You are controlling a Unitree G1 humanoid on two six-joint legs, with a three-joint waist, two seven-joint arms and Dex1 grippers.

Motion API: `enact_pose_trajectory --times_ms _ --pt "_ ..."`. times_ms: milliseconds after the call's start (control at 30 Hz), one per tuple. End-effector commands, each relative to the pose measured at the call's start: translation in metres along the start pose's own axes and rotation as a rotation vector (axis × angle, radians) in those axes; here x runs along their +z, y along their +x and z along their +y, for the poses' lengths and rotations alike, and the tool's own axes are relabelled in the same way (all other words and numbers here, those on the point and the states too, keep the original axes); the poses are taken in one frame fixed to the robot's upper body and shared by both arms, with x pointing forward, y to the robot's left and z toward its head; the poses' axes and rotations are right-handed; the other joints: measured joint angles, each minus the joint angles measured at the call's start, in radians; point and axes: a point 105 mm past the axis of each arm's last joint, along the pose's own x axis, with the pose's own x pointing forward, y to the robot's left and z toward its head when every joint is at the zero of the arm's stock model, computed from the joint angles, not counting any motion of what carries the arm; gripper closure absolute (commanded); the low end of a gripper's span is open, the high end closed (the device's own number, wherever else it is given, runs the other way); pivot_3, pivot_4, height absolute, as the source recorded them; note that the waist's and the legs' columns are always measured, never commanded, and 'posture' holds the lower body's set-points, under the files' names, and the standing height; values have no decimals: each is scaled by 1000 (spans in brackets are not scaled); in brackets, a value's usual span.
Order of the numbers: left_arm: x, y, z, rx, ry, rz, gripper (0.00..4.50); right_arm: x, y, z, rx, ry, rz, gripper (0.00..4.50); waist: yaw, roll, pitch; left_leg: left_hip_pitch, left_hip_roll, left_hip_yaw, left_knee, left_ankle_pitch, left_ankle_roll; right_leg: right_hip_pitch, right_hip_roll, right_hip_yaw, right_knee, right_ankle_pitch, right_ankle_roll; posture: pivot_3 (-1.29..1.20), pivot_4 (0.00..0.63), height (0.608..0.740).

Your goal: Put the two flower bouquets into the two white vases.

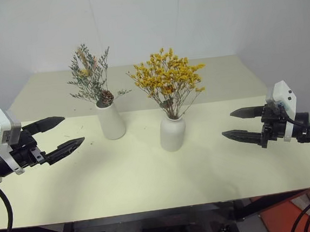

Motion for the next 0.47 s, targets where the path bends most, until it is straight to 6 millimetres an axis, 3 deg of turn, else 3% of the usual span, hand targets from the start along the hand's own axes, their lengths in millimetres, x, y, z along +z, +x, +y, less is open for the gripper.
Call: enact_pose_trajectory --times_ms 33,467 --pt "11 2 1 -14 40 -30 0 13 -7 -1 -32 -44 -36 57 0 0 0 0 0 0 0 0 0 0 0 0 0 0 0 0 150 740" --pt "13 11 1 -63 41 -54 0 10 -10 3 -57 -42 -37 57 1 0 0 0 0 0 0 0 0 0 0 0 0 0 0 0 150 740"
